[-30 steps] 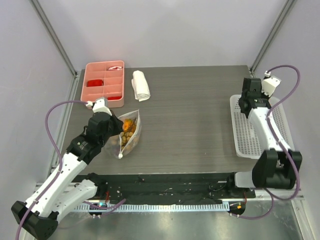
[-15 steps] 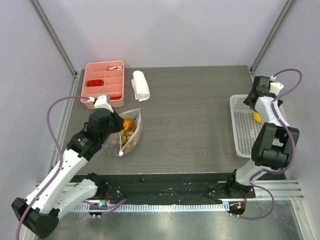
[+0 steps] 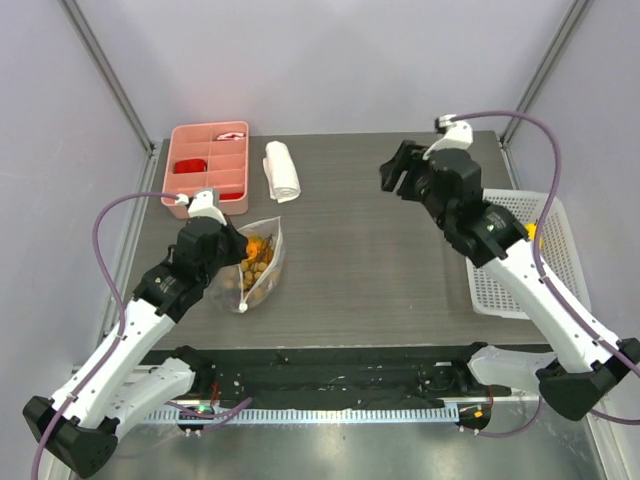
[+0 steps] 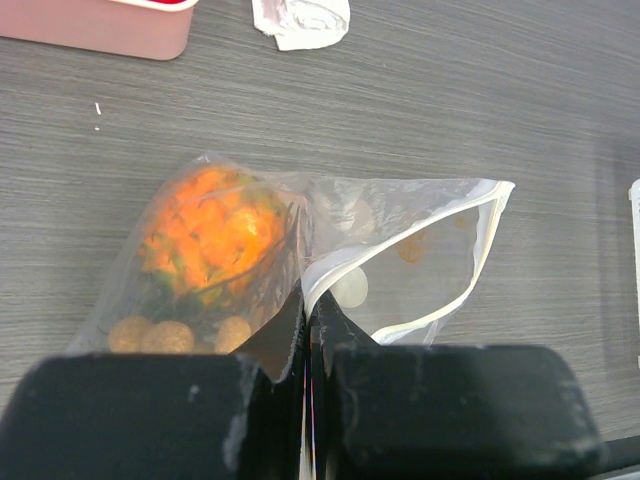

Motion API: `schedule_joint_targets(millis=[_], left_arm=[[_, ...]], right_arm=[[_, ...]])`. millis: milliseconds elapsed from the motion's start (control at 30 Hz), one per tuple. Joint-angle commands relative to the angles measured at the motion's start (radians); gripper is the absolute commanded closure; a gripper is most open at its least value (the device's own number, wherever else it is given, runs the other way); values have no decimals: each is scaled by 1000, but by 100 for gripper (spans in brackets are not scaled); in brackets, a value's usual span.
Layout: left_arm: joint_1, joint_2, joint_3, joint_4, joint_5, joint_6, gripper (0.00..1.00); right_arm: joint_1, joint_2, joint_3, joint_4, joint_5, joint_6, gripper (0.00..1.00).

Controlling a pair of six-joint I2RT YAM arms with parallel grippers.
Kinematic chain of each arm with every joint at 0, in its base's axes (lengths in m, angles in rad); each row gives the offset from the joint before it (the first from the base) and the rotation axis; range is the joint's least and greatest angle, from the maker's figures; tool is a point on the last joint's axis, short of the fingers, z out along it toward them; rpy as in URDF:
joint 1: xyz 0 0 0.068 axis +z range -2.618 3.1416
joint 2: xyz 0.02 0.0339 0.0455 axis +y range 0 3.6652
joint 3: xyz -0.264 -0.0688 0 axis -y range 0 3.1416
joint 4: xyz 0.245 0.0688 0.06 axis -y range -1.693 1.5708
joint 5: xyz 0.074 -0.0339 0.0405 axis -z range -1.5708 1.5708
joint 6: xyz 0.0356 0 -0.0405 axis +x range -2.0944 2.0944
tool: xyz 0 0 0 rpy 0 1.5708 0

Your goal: Open the zip-top bag and remove the fake food

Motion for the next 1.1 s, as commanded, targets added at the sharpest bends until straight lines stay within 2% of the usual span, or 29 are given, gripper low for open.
schedule_joint_targets(millis=[0,67,167,233,467,600,733,900,1067], left_arm=[[4,-26,-5,40,-9,-13,100],[3,-30,-9,44,-6,-22,100],[4,-30,-17,43,0,-30,100],[3,-32,-17,43,1,-31,100],[3,-50,-29,43,5,-36,100],[3,-61,-39,44,9,-40,100],[3,-67,-52,60,27,-53,100],[3,-67,-77,78,41,-62,100],[3,-59,-106,104,61,-77,100]], right_arm=[[225,8,-128,219,-236,113,34],[299,62,-154,317,-297,118,46],[434,161,-135,402,-333,126,53],[512,238,-94,418,-304,126,60],[600,420,4,413,-279,182,69],[599,500,77,379,-193,227,69],[593,588,162,292,-94,239,62],[561,625,133,295,-113,290,59],[533,632,64,323,-155,319,47]])
